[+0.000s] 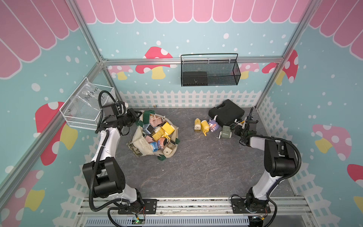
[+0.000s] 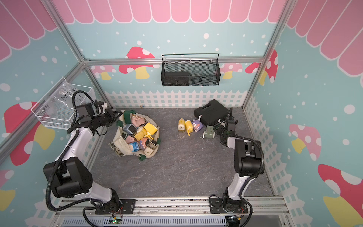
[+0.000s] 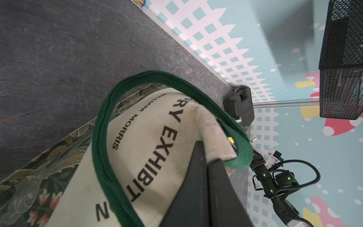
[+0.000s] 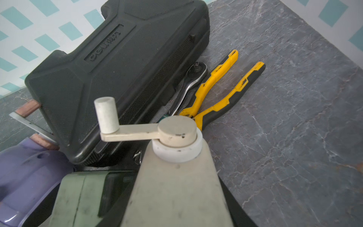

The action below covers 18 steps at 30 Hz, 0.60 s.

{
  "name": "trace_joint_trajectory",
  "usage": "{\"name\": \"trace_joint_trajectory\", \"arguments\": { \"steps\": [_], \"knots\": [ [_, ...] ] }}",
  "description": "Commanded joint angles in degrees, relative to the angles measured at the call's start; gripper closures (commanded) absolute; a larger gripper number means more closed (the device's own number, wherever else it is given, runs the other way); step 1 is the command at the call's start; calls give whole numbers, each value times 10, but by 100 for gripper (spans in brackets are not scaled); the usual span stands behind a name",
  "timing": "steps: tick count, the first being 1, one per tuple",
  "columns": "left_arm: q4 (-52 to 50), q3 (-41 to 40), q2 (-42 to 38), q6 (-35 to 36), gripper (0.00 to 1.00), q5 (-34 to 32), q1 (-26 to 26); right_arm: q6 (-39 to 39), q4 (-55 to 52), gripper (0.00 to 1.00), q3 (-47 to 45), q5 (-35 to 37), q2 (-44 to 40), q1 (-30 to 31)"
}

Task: Take out the pencil sharpeners from the tote bags
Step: Place the pencil sharpener at the center of the board.

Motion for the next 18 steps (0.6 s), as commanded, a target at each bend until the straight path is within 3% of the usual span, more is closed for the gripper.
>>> {"name": "trace_joint_trajectory", "arguments": {
  "steps": [1,5,14,18],
  "knots": [
    [18,-1,-4,-3,100,12,8,11,-2,54,31,-18,18,-5],
    [18,-1,-4,-4,100,13,9,8,-2,52,36,-30,23,-6],
    [19,-1,-5,-4,100,13,10,-1,-10,35,42,-46,27,-6],
    [18,-1,-6,-5,100,13,10,-5,-12,33,36,-48,20,-6]
  ]
}}
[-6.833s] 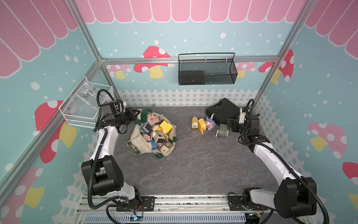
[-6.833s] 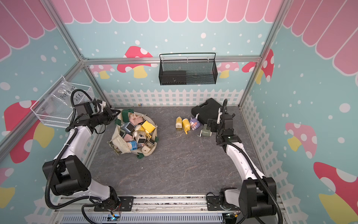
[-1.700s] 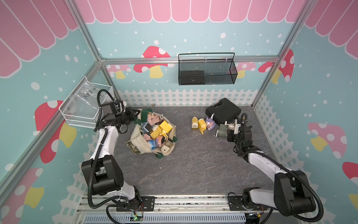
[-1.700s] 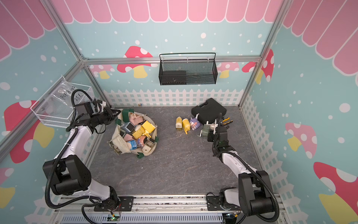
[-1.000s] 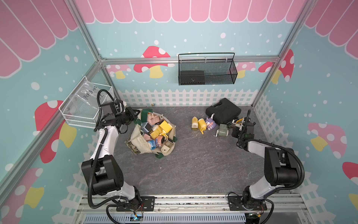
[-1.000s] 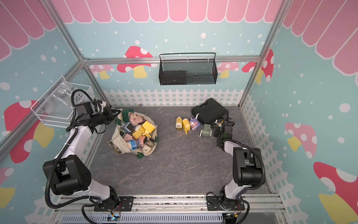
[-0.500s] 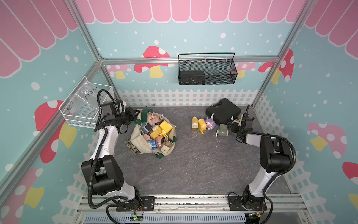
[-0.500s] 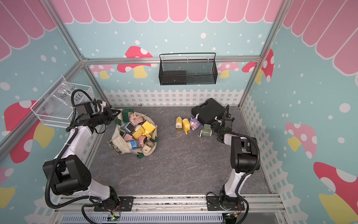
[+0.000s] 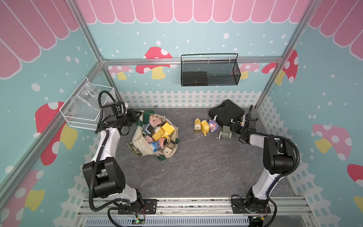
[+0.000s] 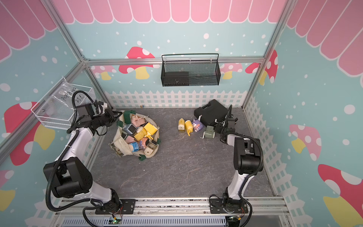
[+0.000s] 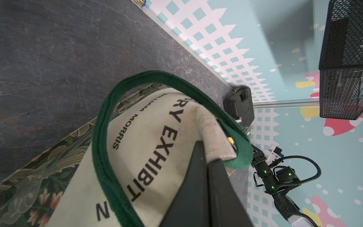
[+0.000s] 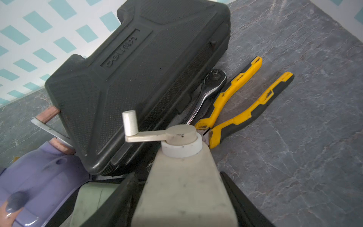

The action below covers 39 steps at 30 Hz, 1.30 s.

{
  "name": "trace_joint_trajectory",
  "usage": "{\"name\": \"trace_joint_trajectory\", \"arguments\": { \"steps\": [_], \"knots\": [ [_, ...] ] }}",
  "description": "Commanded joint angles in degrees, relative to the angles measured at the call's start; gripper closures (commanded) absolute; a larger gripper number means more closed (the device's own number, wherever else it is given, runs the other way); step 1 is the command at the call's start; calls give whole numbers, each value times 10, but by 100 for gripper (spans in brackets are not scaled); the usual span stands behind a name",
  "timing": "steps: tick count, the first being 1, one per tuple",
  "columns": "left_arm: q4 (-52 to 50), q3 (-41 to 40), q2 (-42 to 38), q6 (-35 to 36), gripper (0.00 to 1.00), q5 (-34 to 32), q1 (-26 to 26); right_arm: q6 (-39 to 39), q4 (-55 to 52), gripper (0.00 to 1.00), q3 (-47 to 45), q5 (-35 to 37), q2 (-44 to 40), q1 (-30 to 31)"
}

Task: Take out the pencil sharpeners from the tote bags
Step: Place the pencil sharpener at the center of the board.

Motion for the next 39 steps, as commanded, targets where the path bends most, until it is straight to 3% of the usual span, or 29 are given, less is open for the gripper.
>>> {"name": "trace_joint_trajectory", "arguments": {
  "steps": [1,21,28,32,39],
  "knots": [
    [19,-1,-6,-4,100,13,9,-3,0,33,0,-7,-3,-5],
    [19,-1,-6,-7,100,14,9,11,-7,25,-84,-24,-146,-4],
    [18,-1,-6,-7,100,13,9,27,-7,27,-121,-82,-231,6],
    [19,-1,-8,-7,100,13,9,31,-2,29,-133,-115,-285,43],
    [19,-1,-6,-7,100,12,8,-23,-41,31,-88,-116,-317,181]
  ]
}}
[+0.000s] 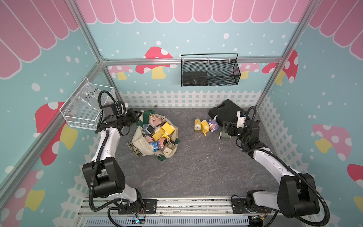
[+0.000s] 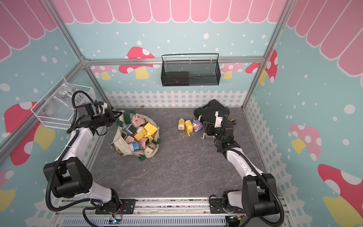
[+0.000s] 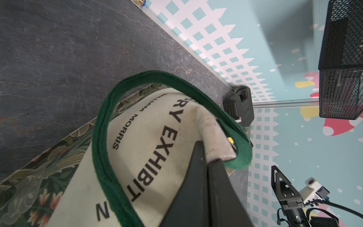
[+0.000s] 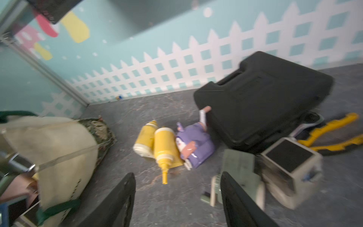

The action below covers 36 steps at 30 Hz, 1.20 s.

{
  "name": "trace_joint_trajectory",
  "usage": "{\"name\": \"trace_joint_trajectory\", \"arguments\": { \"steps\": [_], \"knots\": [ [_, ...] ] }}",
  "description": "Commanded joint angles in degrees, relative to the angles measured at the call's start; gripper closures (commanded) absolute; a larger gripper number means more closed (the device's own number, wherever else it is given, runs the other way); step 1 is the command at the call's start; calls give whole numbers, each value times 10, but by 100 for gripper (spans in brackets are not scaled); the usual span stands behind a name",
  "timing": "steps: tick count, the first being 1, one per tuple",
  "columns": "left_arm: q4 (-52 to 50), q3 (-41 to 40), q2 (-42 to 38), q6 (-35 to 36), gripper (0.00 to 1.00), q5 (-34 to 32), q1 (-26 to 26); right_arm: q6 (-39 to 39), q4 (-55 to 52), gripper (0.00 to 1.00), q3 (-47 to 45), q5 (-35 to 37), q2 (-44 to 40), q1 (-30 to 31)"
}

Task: Take out the pencil sharpeners from the tote bags
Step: Place the pencil sharpener at the center of the board, then pick up the pencil sharpener from the canvas bag.

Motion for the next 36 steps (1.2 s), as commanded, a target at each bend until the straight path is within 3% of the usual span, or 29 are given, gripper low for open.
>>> {"name": "trace_joint_trajectory", "arguments": {
  "steps": [1,6,14,26,31,36],
  "knots": [
    [20,-2,-6,-7,100,10,8,-25,-24,32,34,-17,-3,55],
    [19,-1,-6,-8,100,12,8,-36,-21,33,80,-5,26,168],
    [19,-1,-4,-8,100,11,7,-68,-15,37,192,-8,152,335],
    [19,-2,-13,-4,100,9,7,-120,-89,39,368,-39,334,428],
    [19,-2,-11,-4,100,9,7,-136,-182,39,438,24,394,442],
    [18,-2,-11,-5,100,10,7,-101,-231,37,438,73,395,442]
  ]
}}
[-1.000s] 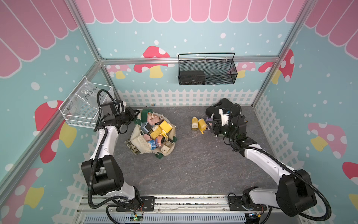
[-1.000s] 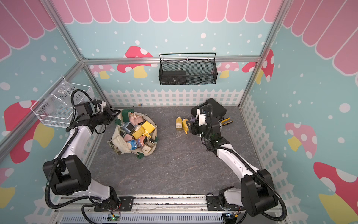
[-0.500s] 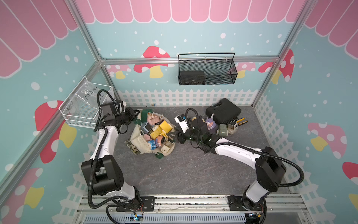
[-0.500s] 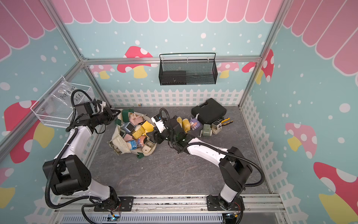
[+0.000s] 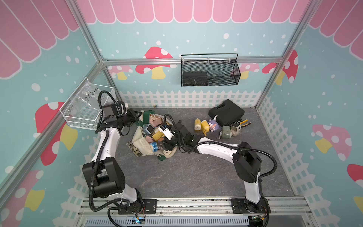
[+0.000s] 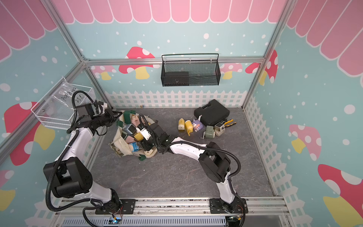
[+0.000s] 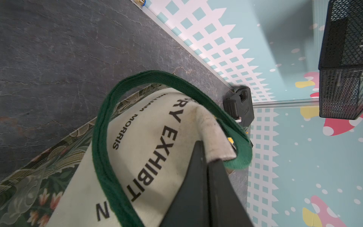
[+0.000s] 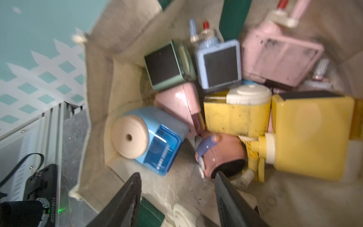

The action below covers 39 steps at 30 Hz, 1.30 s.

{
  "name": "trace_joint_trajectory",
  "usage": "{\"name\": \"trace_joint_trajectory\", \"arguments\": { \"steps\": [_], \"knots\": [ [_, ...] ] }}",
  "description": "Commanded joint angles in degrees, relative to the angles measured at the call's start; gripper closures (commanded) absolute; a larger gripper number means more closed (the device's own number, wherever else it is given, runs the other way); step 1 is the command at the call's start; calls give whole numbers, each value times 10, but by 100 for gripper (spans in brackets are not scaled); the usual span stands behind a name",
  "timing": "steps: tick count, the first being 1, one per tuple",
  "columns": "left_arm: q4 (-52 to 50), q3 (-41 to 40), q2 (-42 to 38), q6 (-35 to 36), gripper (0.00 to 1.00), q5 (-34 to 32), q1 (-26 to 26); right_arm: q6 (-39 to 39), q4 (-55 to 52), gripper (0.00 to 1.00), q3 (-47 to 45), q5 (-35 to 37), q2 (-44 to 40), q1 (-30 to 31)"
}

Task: Take out the pencil sharpeners from the tote bags
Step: Pick up the pencil sharpener from the canvas bag.

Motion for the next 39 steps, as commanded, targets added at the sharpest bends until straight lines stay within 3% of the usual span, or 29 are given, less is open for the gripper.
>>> {"name": "trace_joint_trajectory", "arguments": {
  "steps": [1,3,6,12,20,24,39],
  "knots": [
    [19,-2,-11,-5,100,9,8,6,-57,37,7,39,-4,1],
    [19,-2,-10,-5,100,9,8,-21,-61,37,-2,45,-13,1],
    [19,-2,-8,-6,100,11,7,-129,-69,37,-20,60,-35,1],
    [18,-2,-8,-6,100,11,7,-418,-115,34,-31,81,-85,4],
    [19,-2,-4,-5,100,10,7,-640,-172,26,-1,172,-51,18],
    [19,-3,-6,-4,100,9,8,-698,-177,25,13,217,-7,29],
    [19,-1,-5,-7,100,13,13,-789,-147,20,17,244,34,49]
  ]
}}
